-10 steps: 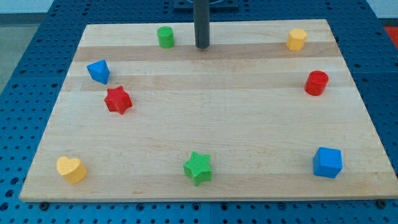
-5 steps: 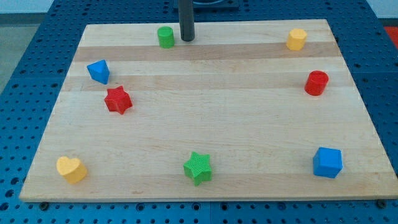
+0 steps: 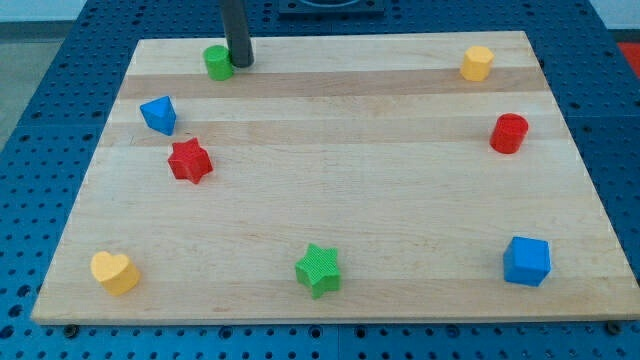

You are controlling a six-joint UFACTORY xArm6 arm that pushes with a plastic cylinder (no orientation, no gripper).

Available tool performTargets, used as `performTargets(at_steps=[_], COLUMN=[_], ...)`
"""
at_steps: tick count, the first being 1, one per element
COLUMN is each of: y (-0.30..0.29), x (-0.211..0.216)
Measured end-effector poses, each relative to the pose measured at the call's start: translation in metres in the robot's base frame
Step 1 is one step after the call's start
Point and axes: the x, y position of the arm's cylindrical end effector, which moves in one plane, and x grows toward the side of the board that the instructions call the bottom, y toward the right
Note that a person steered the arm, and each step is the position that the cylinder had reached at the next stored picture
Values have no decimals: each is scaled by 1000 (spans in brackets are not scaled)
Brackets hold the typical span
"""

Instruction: Place the green circle towards the top left corner

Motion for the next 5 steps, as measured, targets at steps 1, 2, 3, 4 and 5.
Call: performTargets(at_steps=[1,2,3,4,5], y=[-18,-36,-52,-55,-20], x=[0,0,0,0,0])
